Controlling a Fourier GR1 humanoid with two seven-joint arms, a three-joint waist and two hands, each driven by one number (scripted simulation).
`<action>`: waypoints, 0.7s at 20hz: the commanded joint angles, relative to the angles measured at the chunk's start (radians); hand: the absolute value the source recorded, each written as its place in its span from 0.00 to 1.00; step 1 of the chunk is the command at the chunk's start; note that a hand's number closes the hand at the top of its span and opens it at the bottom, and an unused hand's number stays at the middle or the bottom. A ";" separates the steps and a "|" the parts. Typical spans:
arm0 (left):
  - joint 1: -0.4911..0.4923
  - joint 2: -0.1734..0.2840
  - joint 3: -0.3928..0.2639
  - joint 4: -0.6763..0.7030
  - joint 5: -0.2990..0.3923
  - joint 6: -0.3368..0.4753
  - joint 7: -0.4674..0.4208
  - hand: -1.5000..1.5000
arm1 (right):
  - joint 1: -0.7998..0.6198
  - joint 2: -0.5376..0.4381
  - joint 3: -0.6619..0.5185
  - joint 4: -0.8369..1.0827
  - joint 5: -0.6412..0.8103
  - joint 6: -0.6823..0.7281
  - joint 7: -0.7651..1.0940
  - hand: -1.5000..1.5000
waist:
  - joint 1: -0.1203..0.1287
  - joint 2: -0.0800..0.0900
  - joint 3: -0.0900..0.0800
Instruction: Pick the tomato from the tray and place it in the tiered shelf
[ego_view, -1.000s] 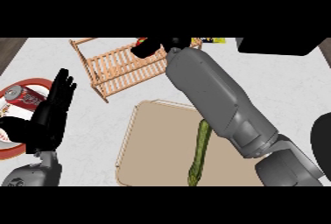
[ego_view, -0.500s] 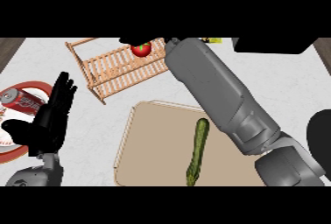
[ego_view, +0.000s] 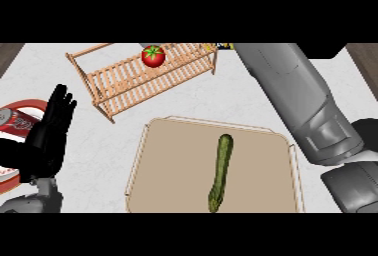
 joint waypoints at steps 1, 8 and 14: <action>0.011 -0.024 -0.013 0.031 -0.025 0.020 -0.019 0.50 | 0.060 -0.097 -0.019 -0.088 -0.007 0.050 0.067 0.00 | -0.017 -0.004 0.000; 0.003 -0.001 0.023 0.052 0.000 -0.015 -0.057 0.50 | 0.285 -0.226 -0.045 -0.357 -0.061 0.214 0.106 0.00 | -0.017 -0.003 0.000; 0.028 -0.023 -0.014 -0.020 -0.024 0.001 0.002 0.50 | 0.379 -0.356 -0.113 -0.558 -0.124 0.351 0.163 0.00 | -0.012 -0.003 0.000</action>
